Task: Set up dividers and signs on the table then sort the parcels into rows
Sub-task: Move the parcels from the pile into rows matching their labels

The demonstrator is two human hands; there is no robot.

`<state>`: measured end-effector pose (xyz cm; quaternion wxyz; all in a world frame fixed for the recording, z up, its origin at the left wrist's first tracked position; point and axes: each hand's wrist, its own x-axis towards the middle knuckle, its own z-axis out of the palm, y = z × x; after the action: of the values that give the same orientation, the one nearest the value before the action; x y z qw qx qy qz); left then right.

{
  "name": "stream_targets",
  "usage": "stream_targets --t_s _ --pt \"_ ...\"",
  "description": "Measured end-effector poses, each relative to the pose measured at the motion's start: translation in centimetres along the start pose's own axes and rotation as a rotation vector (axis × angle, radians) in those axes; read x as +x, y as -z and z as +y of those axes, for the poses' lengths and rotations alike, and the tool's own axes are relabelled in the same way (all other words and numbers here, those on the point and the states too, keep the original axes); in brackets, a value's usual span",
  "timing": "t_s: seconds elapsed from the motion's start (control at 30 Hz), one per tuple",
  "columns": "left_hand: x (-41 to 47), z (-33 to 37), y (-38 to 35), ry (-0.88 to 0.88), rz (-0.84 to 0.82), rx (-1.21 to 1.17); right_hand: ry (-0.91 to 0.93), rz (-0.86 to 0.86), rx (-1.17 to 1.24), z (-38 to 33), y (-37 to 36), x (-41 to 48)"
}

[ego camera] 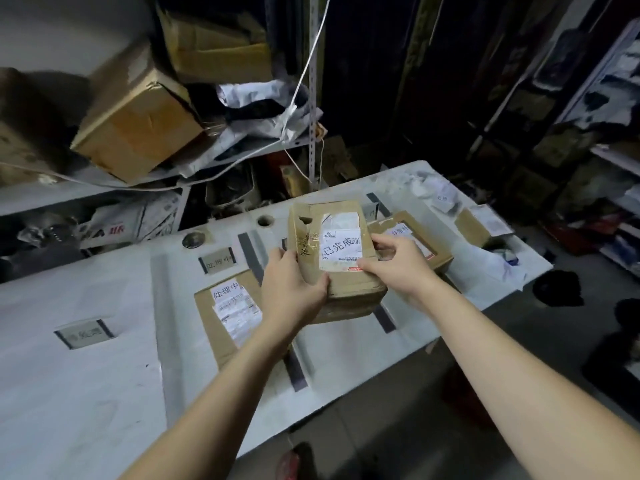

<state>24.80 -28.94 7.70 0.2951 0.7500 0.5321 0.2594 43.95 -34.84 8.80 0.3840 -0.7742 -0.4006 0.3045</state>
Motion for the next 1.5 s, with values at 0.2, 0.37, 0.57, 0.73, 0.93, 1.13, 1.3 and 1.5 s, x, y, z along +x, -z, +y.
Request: stream_targets --t_s 0.2,0.37,0.57,0.73,0.93,1.13,1.3,1.5 --pt "1.1 0.0 -5.8 0.256 -0.026 0.117 0.013 -0.173 -0.057 4.4 0.4 5.2" --pt "1.3 0.0 -9.1 0.441 -0.035 0.246 0.027 -0.317 -0.126 7.7 -0.6 7.9" --pt "1.4 -0.5 -11.6 0.561 -0.082 0.309 0.002 -0.353 -0.255 10.4 -2.7 8.9" --pt "1.2 -1.9 -12.8 0.605 -0.1 0.317 0.015 -0.336 -0.289 11.7 -3.7 8.5" --pt "1.1 -1.0 -11.1 0.448 -0.056 0.347 0.129 -0.262 -0.422 9.4 -3.3 9.3" --pt "0.4 -1.7 -2.9 0.283 0.113 0.579 0.389 -0.351 -0.567 2.0 -4.8 8.8" --pt "-2.3 -3.2 3.8 0.299 0.116 0.642 0.551 -0.43 -0.637 -3.1 -7.9 5.7" --pt "-8.1 -7.5 12.1 0.378 0.156 0.687 0.739 -0.451 -0.699 -9.2 -14.1 -0.5"
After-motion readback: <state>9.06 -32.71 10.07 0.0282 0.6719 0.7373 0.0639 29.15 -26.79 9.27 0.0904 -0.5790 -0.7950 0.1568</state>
